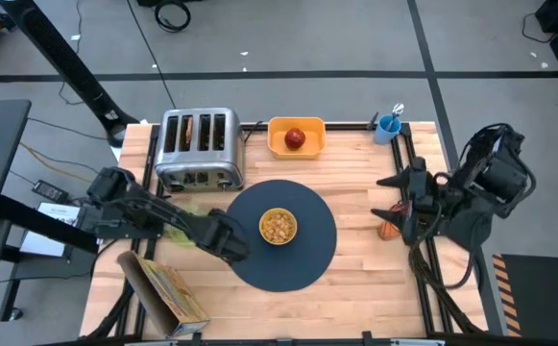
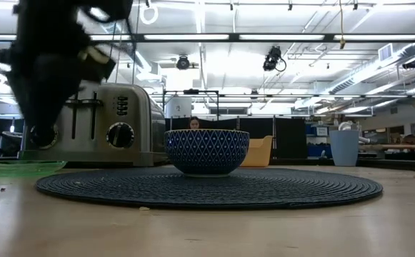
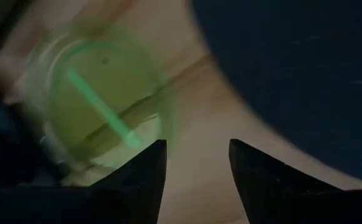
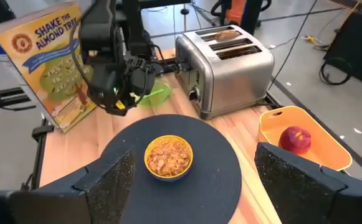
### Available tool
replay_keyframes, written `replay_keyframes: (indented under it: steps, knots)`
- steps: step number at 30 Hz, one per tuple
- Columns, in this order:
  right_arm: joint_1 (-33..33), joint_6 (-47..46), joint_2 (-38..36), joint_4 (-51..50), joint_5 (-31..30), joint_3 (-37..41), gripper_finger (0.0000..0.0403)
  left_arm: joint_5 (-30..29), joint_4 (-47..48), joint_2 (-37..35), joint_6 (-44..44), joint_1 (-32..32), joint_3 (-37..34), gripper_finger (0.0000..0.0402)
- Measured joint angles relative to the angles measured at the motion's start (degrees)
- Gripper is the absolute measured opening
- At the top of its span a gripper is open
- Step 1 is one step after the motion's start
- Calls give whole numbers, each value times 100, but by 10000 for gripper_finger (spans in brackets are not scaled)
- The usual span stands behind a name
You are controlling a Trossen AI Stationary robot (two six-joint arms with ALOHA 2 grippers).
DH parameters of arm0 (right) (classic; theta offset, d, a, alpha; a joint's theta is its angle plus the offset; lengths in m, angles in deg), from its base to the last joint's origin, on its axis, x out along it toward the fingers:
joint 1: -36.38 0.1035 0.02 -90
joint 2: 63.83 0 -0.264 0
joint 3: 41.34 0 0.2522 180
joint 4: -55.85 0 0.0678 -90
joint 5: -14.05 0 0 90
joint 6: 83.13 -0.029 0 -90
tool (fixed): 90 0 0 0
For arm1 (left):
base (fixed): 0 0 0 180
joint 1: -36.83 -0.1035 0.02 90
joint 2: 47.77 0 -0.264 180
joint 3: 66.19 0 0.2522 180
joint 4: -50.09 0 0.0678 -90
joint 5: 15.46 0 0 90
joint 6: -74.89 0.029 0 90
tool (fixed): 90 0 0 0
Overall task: Arrange a breakfast setting
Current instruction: Put the green plate on the blue table mat
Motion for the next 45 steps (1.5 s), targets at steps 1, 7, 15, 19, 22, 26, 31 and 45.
replay_keyframes:
  steps: [1,7,15,19,22,26,31,45]
  knots:
    - [13,-40,50,0,-50,0,330,5,38,60,-78,2,-74,180]
    - [15,-292,223,5,-146,2,317,-9,9,269,-277,-7,-460,180]
    - [4,-624,238,28,-167,2,310,-324,-142,266,-321,76,-620,180]
    - [4,-723,242,31,-171,2,310,-535,-184,266,-249,21,-620,180]
    - [4,-721,258,31,-248,2,310,-552,-446,266,15,-15,-620,180]
    - [4,-721,262,31,-298,2,310,-535,-434,395,-2,-4,-621,180]
    - [4,-693,262,28,-296,2,310,-275,-398,838,29,-4,-609,180]
    - [4,-545,257,23,-258,2,307,-260,-248,1114,-239,-15,-612,98]
